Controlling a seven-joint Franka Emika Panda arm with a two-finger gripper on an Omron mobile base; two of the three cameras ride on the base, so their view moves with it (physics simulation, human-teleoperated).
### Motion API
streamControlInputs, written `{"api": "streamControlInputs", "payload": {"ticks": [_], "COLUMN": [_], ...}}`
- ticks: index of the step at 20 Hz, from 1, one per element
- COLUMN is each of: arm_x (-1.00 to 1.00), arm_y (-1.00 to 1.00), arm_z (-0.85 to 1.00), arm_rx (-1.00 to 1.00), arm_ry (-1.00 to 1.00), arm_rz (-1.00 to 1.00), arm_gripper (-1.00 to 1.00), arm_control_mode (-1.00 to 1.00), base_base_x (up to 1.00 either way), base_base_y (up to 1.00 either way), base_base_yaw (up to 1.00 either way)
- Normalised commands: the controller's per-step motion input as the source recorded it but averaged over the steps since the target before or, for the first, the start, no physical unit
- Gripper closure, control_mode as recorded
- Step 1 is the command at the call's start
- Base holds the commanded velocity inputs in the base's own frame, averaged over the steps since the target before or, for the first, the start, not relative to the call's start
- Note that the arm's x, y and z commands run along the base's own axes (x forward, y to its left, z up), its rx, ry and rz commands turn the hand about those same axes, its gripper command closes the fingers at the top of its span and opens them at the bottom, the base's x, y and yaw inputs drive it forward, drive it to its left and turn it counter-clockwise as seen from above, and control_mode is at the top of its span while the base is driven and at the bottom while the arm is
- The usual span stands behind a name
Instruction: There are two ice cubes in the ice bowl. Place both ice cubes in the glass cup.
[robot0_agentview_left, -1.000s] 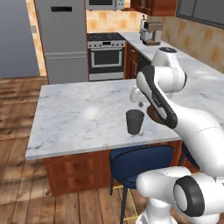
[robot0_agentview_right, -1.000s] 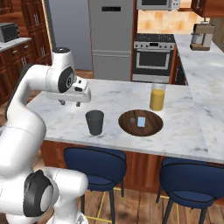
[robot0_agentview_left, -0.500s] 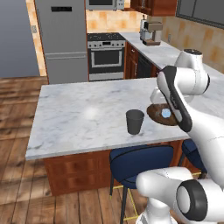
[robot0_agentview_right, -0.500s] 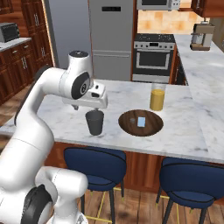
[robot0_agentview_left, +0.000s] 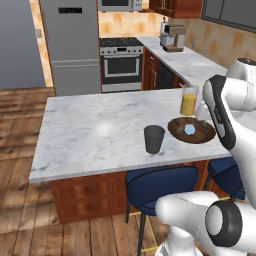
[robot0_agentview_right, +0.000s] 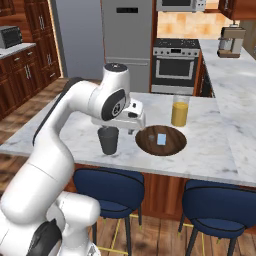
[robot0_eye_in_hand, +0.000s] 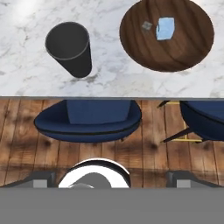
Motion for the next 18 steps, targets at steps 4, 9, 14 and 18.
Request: {"api": "streamControlInputs", "payload": {"ticks": [4,9,14,18], "arm_x": [-0.03,-0.02,-0.01,0.0], "arm_y": [-0.41,-0.38,-0.39,-0.26], "arm_z": [0.0,0.0,0.0,0.0], "arm_rx": [0.0,0.0,0.0,0.0], "arm_ry": [0.0,0.0,0.0,0.0], "arm_rz": [0.0,0.0,0.0,0.0], "arm_gripper": [-1.0,-1.0,-1.0,-1.0], "arm_control_mode": [-1.0,-1.0,-1.0,-1.0], "base_base_x": [0.0,0.0,0.0,0.0], "base_base_y": [0.0,0.0,0.0,0.0], "base_base_yaw": [0.0,0.0,0.0,0.0]}}
